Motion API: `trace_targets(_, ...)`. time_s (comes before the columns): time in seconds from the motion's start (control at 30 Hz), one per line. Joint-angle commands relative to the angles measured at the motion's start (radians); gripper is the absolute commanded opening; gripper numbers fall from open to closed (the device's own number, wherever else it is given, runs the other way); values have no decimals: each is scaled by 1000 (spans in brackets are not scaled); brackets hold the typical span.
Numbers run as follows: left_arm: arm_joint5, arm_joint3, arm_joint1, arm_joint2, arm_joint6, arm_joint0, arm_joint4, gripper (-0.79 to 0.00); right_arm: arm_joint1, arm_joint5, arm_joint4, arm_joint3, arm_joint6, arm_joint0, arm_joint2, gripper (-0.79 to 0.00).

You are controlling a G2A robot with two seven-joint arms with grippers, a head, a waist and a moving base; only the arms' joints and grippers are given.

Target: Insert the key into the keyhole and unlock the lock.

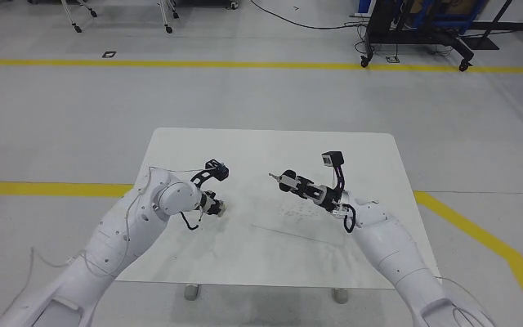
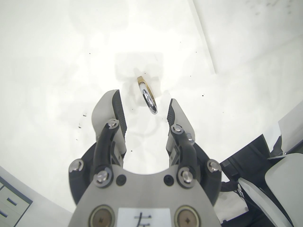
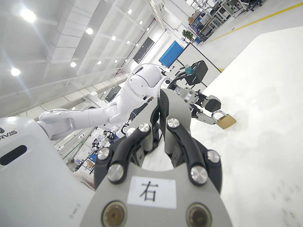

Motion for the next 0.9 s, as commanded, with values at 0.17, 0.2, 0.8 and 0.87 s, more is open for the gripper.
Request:
trace_targets(0.17,0,28,-21,28,8,-21,13,-606,0,0,0,0,0,0,0,-785)
trace_targets(0.2,1,31,-23,30,8,-23,13,-785,0,0,0,0,0,0,0,-785)
trace_targets(0.8,-35,37,-28,-41,88,-9,-74,-785,0,0,0,0,0,0,0,-785)
trace_targets(0.87,-52,38,-23,-87,114,2,-158,-785,0,0,0,0,0,0,0,-785)
